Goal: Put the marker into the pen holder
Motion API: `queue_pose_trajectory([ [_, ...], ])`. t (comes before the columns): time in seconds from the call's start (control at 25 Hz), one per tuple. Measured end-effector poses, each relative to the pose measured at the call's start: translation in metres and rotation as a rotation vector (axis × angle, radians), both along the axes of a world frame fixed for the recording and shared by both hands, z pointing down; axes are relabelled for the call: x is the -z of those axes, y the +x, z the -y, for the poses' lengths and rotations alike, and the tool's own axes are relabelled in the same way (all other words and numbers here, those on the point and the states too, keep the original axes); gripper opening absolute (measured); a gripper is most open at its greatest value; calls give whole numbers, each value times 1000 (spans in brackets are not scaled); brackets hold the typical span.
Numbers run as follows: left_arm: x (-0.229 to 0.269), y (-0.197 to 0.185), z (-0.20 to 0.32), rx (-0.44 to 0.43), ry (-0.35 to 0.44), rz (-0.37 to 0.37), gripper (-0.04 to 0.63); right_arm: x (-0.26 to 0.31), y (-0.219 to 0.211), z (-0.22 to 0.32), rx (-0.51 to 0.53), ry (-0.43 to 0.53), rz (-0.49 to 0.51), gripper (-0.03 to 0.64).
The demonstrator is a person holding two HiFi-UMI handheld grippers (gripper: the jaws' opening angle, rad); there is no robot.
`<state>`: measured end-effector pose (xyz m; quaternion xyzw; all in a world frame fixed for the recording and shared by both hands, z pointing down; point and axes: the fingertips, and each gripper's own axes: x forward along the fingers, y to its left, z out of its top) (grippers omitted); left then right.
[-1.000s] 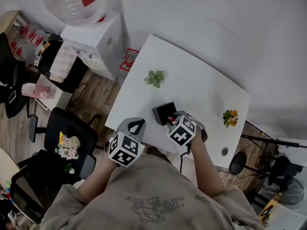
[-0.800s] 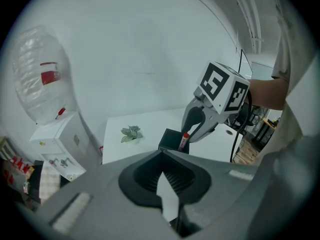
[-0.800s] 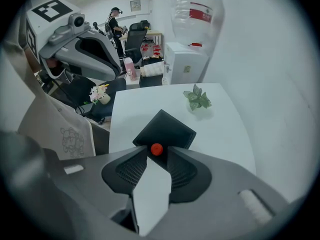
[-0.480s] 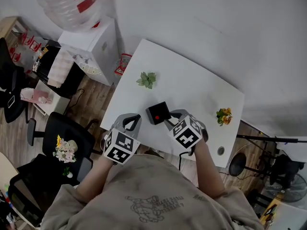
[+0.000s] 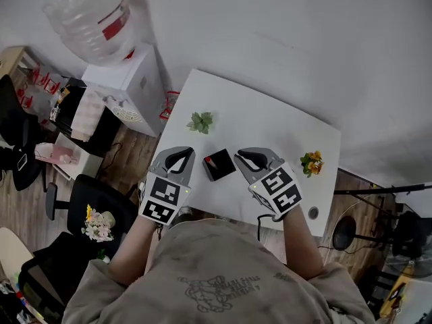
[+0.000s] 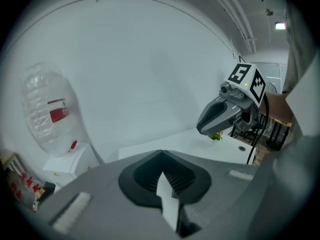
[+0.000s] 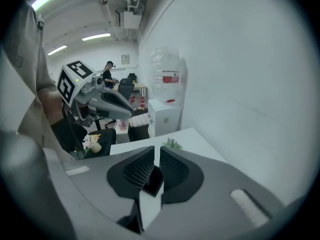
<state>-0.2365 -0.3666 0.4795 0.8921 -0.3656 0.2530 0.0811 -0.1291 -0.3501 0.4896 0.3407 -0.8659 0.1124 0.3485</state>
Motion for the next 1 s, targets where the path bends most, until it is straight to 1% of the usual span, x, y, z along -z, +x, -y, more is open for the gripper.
queue_pose_trajectory([
  [0.12,22,0,10,13,52,-7,0,29,7,7,-34,73,69,44],
  [0.24,47,4,16,15,98,-32,0,55,14,10,-64,143,103,29],
  [0.48,93,15,24,-1,185,-85,0,108,22,11,-95,298,189,29],
  [0.64,117,18,24,-12,230,-106,0,155,33,4,-117,420,305,29],
  [0.72,131,20,23,-17,263,-122,0,176,42,1,-143,465,369,29],
  [0.8,146,22,22,-19,308,-149,0,192,52,-3,-168,499,411,29],
  [0.92,170,25,18,-25,360,-200,0,207,66,-8,-202,547,429,28],
  [1.0,180,26,15,-24,371,-213,0,211,72,-12,-222,569,432,28],
])
